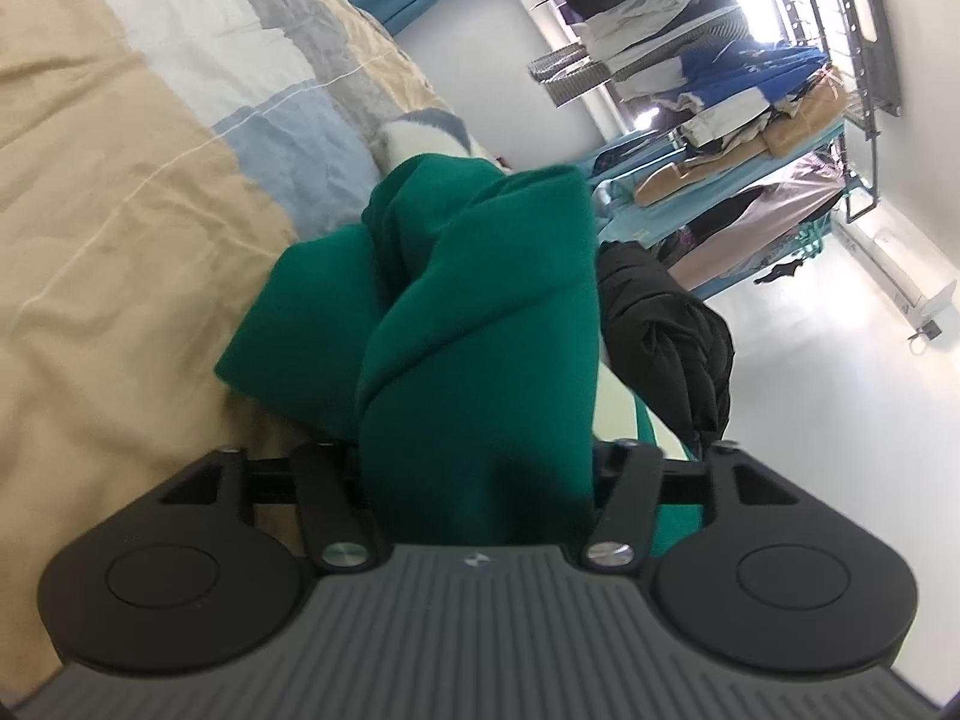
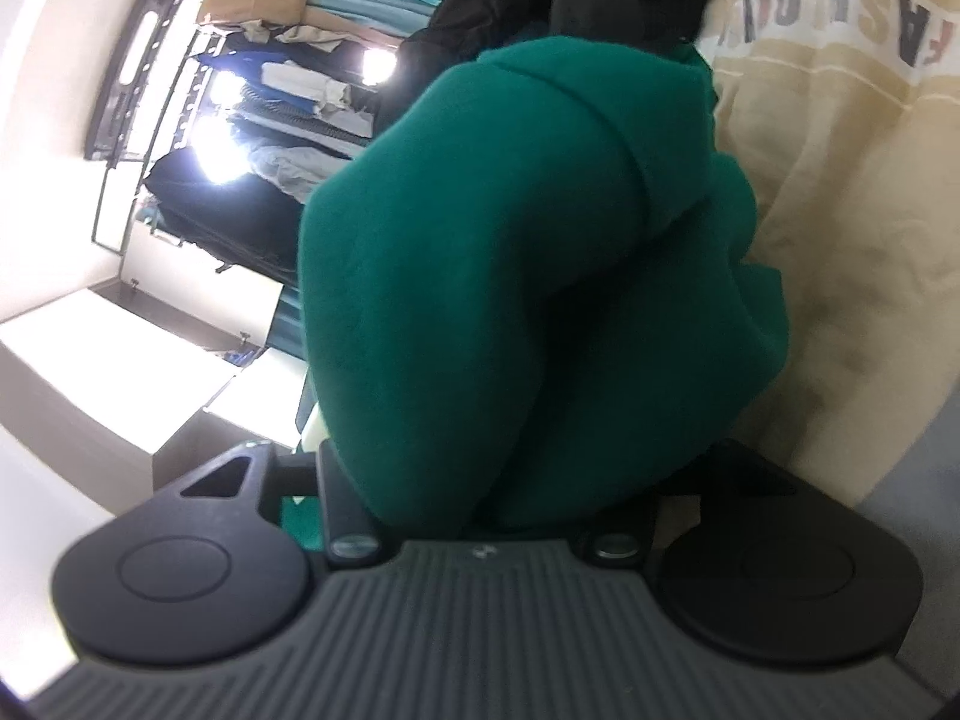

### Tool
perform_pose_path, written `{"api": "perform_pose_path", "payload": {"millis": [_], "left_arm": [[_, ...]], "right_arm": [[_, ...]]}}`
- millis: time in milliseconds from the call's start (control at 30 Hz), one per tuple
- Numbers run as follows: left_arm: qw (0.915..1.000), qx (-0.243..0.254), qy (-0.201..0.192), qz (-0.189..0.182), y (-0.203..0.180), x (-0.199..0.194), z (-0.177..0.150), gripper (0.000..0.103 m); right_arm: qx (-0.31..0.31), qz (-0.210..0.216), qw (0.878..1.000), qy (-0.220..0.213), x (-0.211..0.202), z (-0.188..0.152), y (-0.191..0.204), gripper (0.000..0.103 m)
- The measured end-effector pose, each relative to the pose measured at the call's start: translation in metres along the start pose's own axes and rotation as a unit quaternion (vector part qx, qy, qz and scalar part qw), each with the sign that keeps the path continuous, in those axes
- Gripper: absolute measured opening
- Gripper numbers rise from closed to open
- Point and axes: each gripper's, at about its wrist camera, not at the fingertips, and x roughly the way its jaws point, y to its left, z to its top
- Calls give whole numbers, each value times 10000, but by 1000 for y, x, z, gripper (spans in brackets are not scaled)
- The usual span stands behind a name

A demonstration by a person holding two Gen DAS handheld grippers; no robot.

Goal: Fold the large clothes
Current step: 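Lower the hoodie bundle onto the quilt and open both grippers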

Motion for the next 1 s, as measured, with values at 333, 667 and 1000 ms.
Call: {"api": "perform_pose_path", "payload": {"millis": [333, 667, 1000], "left_arm": [[9969, 694, -198, 310, -38, -100, 6, 77], [9801, 1915, -472, 233, -141, -221, 9, 77], [9516, 2962, -793, 195, -222, -327, -22, 77]], "right_arm": [[621, -367, 9973, -102, -67, 4, 11, 70], [-124, 151, 9981, -586, -150, 23, 98, 70], [-1550, 667, 9837, -622, -205, 3, 228, 70]]}}
